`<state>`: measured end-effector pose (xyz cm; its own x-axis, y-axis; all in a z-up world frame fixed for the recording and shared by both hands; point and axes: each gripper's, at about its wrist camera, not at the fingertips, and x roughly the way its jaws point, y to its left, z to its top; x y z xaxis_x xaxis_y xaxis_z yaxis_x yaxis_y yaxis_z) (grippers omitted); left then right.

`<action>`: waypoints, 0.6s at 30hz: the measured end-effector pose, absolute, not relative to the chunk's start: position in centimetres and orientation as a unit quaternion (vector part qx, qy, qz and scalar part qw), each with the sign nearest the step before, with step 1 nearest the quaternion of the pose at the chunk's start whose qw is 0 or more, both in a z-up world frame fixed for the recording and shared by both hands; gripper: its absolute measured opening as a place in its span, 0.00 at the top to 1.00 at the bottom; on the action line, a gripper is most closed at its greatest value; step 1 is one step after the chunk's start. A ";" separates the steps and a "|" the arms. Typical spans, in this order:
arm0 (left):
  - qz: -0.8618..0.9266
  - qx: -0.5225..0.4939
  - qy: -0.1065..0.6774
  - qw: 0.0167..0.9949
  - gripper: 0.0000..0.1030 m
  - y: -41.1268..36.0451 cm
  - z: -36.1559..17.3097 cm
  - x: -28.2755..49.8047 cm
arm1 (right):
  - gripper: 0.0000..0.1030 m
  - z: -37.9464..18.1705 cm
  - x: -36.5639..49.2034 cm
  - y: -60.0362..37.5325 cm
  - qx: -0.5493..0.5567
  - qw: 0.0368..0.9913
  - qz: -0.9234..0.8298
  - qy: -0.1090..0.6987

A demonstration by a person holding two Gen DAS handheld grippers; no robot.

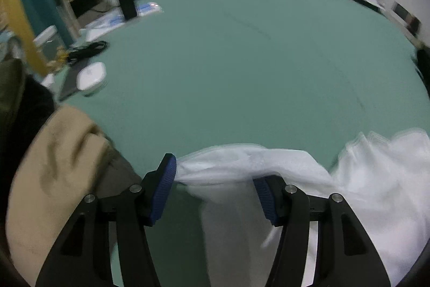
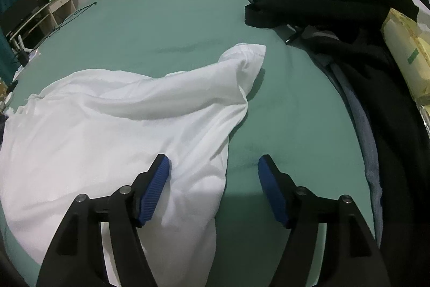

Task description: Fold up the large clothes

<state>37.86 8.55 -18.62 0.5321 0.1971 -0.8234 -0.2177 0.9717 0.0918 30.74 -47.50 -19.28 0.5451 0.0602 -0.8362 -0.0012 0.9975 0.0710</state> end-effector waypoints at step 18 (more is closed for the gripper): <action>0.031 -0.069 0.537 0.841 0.40 7.8 -20.8 27.2 | 0.33 -19.1 25.9 -51.1 0.161 0.868 0.053 0.467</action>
<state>27.17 7.79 -20.78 0.4223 -0.0216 -0.9062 -0.1254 0.9887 -0.0821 25.87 -51.09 -19.10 0.5582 0.2419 -0.7937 0.0594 0.9424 0.3291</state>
